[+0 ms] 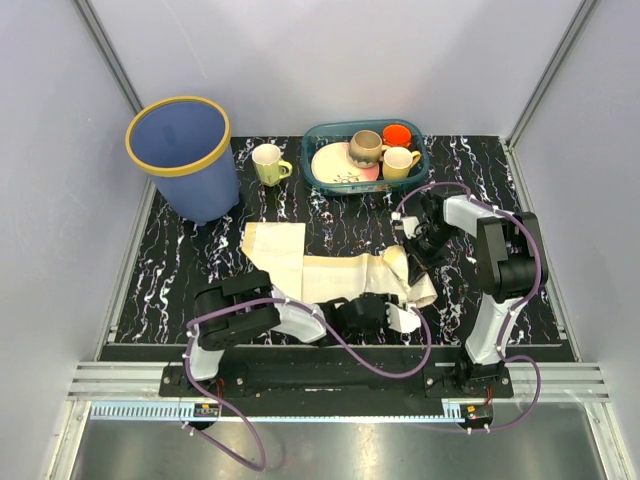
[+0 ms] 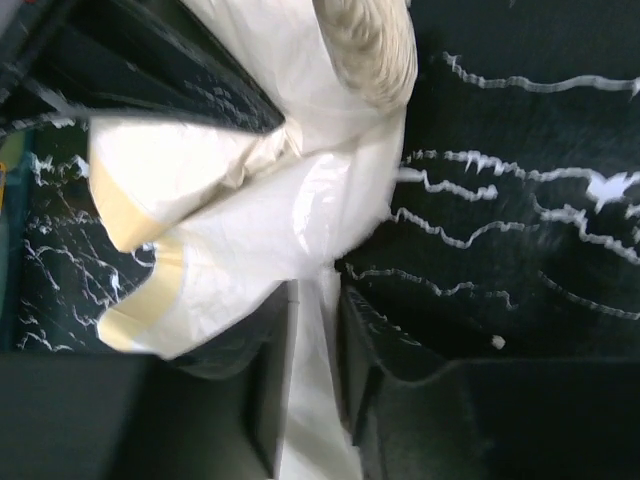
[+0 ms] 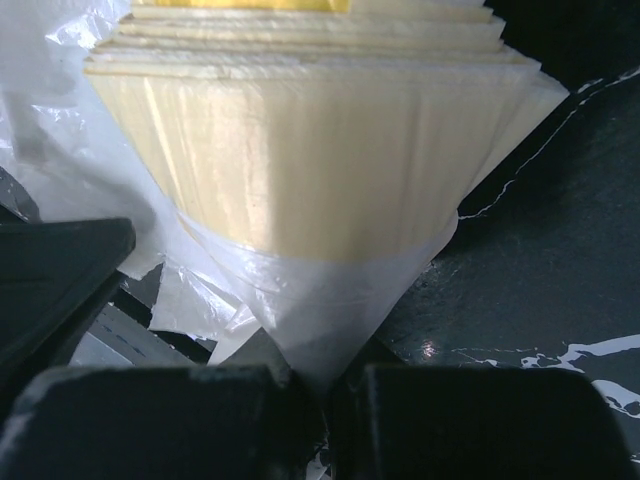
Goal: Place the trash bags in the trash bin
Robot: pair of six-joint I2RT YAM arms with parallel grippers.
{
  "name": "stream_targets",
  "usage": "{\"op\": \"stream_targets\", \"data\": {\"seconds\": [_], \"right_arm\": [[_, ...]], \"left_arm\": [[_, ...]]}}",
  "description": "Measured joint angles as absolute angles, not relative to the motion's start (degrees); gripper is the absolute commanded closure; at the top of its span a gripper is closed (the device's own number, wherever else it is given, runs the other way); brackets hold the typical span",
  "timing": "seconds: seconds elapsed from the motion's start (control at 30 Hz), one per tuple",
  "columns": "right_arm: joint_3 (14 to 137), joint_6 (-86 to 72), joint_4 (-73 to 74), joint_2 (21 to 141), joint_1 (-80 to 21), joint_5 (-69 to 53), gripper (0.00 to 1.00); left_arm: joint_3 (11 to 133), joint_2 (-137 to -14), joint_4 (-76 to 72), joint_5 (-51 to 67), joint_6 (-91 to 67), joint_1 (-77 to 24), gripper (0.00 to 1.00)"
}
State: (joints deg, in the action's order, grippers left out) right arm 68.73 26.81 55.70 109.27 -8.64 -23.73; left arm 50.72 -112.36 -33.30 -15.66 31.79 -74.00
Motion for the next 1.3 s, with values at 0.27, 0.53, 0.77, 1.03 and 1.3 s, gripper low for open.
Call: {"op": "stream_targets", "data": {"seconds": [0.27, 0.53, 0.77, 1.03, 1.3], "right_arm": [[69.1, 26.9, 55.7, 109.6, -8.5, -23.7, 1.00], [68.9, 26.8, 55.3, 109.6, -8.5, -23.6, 1.00], [64.4, 27.0, 50.7, 106.0, -8.5, -23.5, 1.00], [58.6, 29.8, 44.5, 100.7, -8.6, -22.8, 1.00], [55.9, 33.4, 41.8, 97.8, -9.0, -21.7, 1.00]], "left_arm": [[52.9, -109.5, -21.8, -8.8, 26.1, -69.1, 1.00], [61.1, -109.2, -9.2, 4.8, 13.7, -61.3, 1.00], [63.9, -109.2, -5.5, 10.6, 1.8, -56.9, 1.00], [68.6, -111.6, -1.2, 14.0, -8.3, -51.4, 1.00], [68.6, -111.8, 1.3, 13.7, -9.9, -48.3, 1.00]]}}
